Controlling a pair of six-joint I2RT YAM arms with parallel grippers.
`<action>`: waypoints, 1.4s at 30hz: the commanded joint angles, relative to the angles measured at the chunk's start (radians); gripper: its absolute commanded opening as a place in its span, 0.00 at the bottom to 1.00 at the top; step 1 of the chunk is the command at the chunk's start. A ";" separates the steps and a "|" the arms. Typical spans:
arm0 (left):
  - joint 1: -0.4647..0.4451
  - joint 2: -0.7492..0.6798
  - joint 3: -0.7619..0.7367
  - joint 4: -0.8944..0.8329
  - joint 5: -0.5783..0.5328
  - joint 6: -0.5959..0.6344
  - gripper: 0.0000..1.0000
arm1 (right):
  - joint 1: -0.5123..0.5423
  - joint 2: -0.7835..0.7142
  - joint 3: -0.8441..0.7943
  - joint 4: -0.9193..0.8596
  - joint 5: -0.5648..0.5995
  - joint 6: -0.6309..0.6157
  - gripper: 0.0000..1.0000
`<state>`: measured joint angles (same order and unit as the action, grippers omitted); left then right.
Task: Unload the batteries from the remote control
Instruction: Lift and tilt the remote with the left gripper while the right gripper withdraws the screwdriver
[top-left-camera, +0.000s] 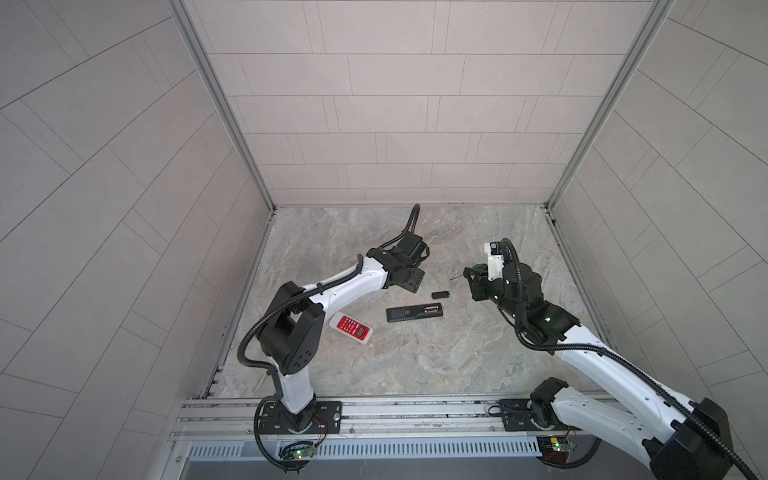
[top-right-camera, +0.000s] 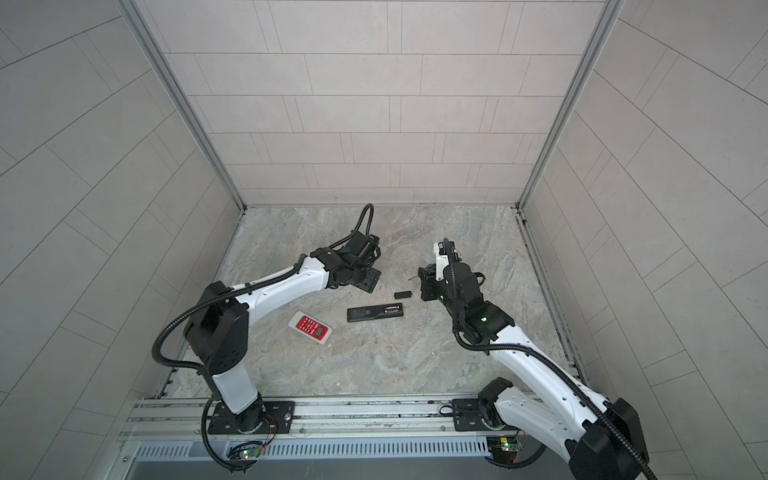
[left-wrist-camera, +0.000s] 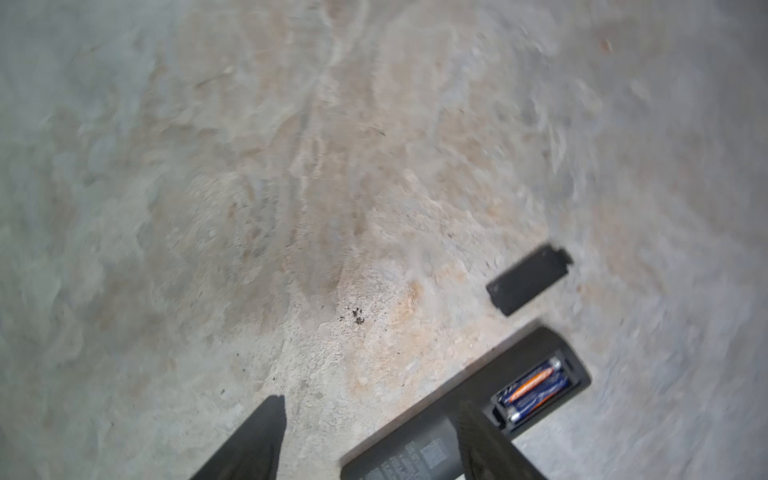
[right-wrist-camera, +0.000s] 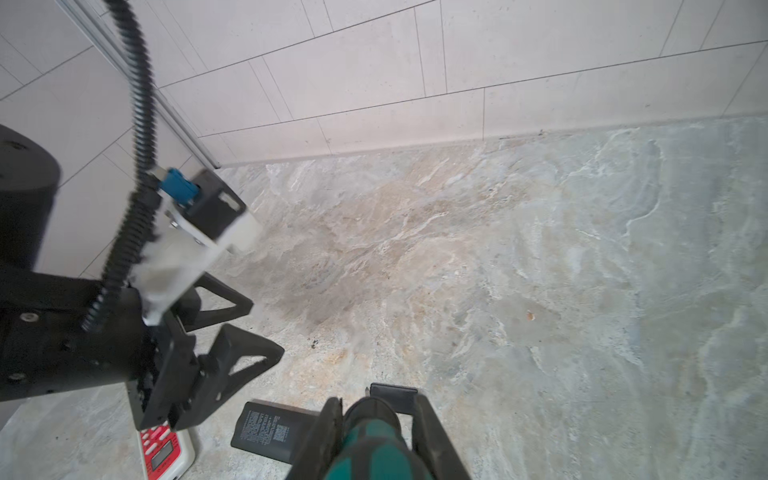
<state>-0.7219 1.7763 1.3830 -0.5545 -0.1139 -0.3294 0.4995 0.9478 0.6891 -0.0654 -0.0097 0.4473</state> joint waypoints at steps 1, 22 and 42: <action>-0.013 -0.046 0.001 -0.121 -0.117 -0.510 0.74 | -0.008 -0.019 0.012 -0.057 0.037 -0.033 0.01; -0.115 0.140 0.060 -0.278 0.174 -1.599 0.75 | -0.024 -0.094 0.024 -0.193 0.034 -0.060 0.02; -0.116 0.215 -0.055 -0.056 0.213 -1.815 0.80 | -0.026 -0.022 0.053 -0.219 -0.010 -0.077 0.01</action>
<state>-0.8379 1.9678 1.3361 -0.6144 0.0929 -2.0388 0.4767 0.9207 0.7136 -0.2825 -0.0113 0.3828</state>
